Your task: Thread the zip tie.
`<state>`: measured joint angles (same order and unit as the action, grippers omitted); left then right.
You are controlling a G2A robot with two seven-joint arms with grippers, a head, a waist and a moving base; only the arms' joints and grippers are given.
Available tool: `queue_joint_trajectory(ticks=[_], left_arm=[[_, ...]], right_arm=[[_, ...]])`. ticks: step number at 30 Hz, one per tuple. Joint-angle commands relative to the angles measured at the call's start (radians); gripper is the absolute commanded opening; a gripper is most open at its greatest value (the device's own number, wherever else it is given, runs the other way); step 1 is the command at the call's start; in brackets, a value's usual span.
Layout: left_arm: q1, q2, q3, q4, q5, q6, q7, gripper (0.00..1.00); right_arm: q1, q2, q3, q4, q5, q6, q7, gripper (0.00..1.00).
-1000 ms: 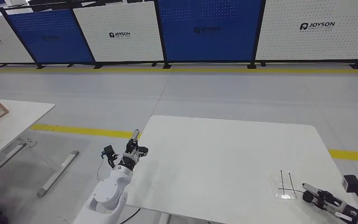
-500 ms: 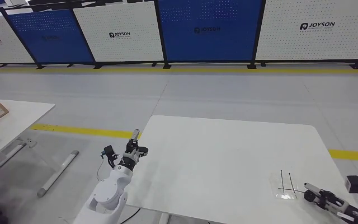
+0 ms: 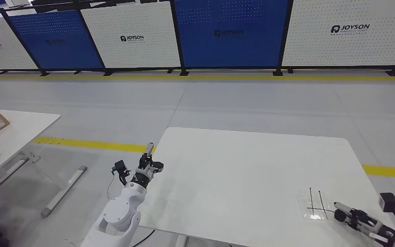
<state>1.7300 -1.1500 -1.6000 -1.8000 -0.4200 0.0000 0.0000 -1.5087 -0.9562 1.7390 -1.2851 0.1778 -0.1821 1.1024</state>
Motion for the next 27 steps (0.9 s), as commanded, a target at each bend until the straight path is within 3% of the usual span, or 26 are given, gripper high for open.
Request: queue_joint_trajectory(ticks=[1, 4, 7, 9, 18, 24, 27], left_arm=[[0.000, 0.000, 0.000, 0.000, 0.000, 0.000, 0.000, 1.00], [0.000, 0.000, 0.000, 0.000, 0.000, 0.000, 0.000, 1.00], [0.000, 0.000, 0.000, 0.000, 0.000, 0.000, 0.000, 1.00], [0.000, 0.000, 0.000, 0.000, 0.000, 0.000, 0.000, 1.00], [0.000, 0.000, 0.000, 0.000, 0.000, 0.000, 0.000, 1.00], [0.000, 0.000, 0.000, 0.000, 0.000, 0.000, 0.000, 1.00], [0.000, 0.000, 0.000, 0.000, 0.000, 0.000, 0.000, 1.00]], right_arm=[[-0.002, 0.001, -0.001, -0.001, 0.002, -0.001, 0.000, 0.31], [-0.003, 0.003, -0.003, -0.001, 0.003, -0.002, 0.000, 0.25], [-0.003, 0.004, -0.005, 0.001, 0.009, 0.000, -0.003, 0.27], [-0.003, 0.005, -0.007, 0.002, 0.011, -0.001, -0.003, 0.23], [-0.003, 0.010, -0.014, 0.012, 0.017, -0.010, 0.006, 0.26], [-0.003, 0.013, -0.017, 0.016, 0.021, -0.013, 0.004, 0.20], [-0.004, 0.015, -0.018, 0.017, 0.023, -0.014, 0.003, 0.22]])
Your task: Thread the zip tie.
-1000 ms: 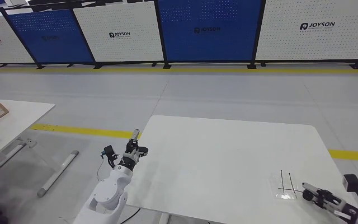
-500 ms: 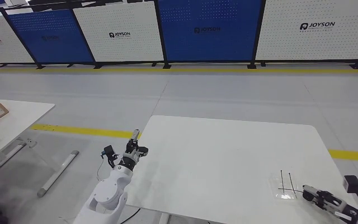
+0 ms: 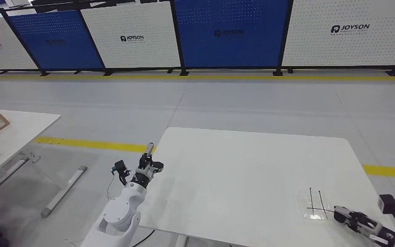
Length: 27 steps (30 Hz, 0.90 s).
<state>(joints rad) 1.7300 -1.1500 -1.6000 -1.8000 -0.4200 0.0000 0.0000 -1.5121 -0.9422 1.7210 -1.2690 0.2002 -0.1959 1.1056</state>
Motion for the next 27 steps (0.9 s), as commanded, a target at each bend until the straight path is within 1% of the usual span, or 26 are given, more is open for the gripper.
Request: queue_joint_trajectory(ticks=[1, 7, 10, 13, 15, 19, 20, 21, 27], left_arm=[[0.000, 0.000, 0.000, 0.000, 0.000, 0.000, 0.000, 1.00], [0.000, 0.000, 0.000, 0.000, 0.000, 0.000, 0.000, 1.00], [0.000, 0.000, 0.000, 0.000, 0.000, 0.000, 0.000, 1.00], [0.000, 0.000, 0.000, 0.000, 0.000, 0.000, 0.000, 1.00], [0.000, 0.000, 0.000, 0.000, 0.000, 0.000, 0.000, 1.00], [0.000, 0.000, 0.000, 0.000, 0.000, 0.000, 0.000, 1.00], [0.000, 0.000, 0.000, 0.000, 0.000, 0.000, 0.000, 1.00], [0.000, 0.000, 0.000, 0.000, 0.000, 0.000, 0.000, 1.00], [0.000, 0.000, 0.000, 0.000, 0.000, 0.000, 0.000, 1.00]], right_arm=[[0.000, 0.001, -0.001, 0.002, 0.001, 0.000, -0.001, 0.21], [0.007, 0.004, -0.007, 0.007, 0.002, 0.002, -0.003, 0.20], [0.010, 0.005, -0.012, 0.010, 0.002, 0.002, -0.004, 0.18], [0.013, 0.006, -0.016, 0.013, 0.003, 0.001, -0.004, 0.13], [0.015, 0.007, -0.019, 0.014, 0.004, 0.001, -0.005, 0.13], [0.018, 0.008, -0.024, 0.016, 0.004, -0.001, -0.007, 0.07], [0.019, 0.009, -0.025, 0.015, 0.004, -0.002, -0.007, 0.02], [0.019, 0.009, -0.025, 0.015, 0.004, -0.002, -0.008, 0.00], [0.015, 0.012, -0.020, 0.012, 0.013, -0.003, -0.010, 0.00]])
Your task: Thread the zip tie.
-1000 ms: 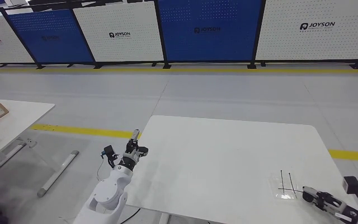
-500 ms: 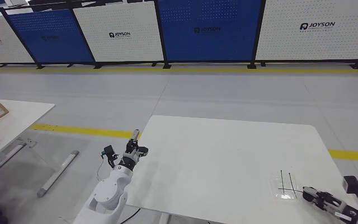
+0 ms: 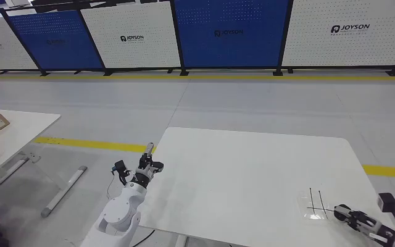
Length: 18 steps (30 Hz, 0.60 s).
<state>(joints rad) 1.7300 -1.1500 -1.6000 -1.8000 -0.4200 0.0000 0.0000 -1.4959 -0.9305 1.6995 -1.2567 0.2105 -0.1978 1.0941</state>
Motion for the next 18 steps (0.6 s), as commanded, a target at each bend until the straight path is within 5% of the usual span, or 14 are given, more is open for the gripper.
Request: queue_joint_trajectory(ticks=[1, 13, 18], left_arm=[[0.000, 0.000, 0.000, 0.000, 0.000, 0.000, 0.000, 1.00], [0.000, 0.000, 0.000, 0.000, 0.000, 0.000, 0.000, 1.00], [0.000, 0.000, 0.000, 0.000, 0.000, 0.000, 0.000, 1.00]], right_arm=[[-0.003, 0.001, 0.003, 0.000, 0.011, -0.004, 0.005, 0.00], [0.041, 0.002, 0.008, 0.101, 0.270, -0.026, 0.229, 0.00], [0.041, 0.002, 0.008, 0.101, 0.270, -0.026, 0.229, 0.00]])
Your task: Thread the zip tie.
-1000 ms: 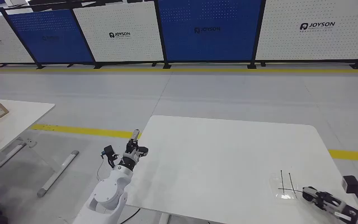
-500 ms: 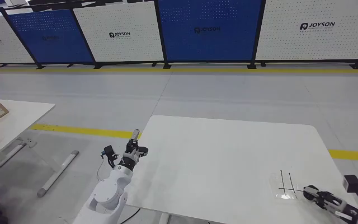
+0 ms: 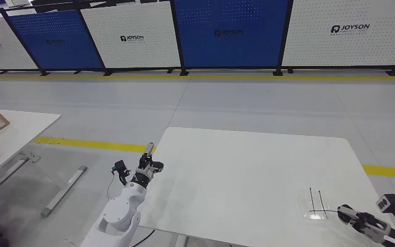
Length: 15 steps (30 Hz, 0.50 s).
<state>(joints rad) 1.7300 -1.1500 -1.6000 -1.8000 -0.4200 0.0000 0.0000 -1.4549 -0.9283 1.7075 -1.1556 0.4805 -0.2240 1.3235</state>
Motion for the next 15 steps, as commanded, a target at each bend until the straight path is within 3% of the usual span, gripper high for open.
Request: queue_joint_trajectory(ticks=[1, 11, 15], left_arm=[[0.000, 0.000, 0.000, 0.000, 0.000, 0.000, 0.000, 1.00], [0.000, 0.000, 0.000, 0.000, 0.000, 0.000, 0.000, 1.00], [0.000, 0.000, 0.000, 0.000, 0.000, 0.000, 0.000, 1.00]], right_arm=[[0.000, 0.000, 0.000, 0.000, -0.001, 0.000, -0.001, 0.00], [-0.003, -0.001, -0.004, -0.010, 0.003, 0.002, -0.013, 0.00], [-0.036, -0.005, 0.016, -0.041, 0.108, -0.030, 0.002, 0.00]])
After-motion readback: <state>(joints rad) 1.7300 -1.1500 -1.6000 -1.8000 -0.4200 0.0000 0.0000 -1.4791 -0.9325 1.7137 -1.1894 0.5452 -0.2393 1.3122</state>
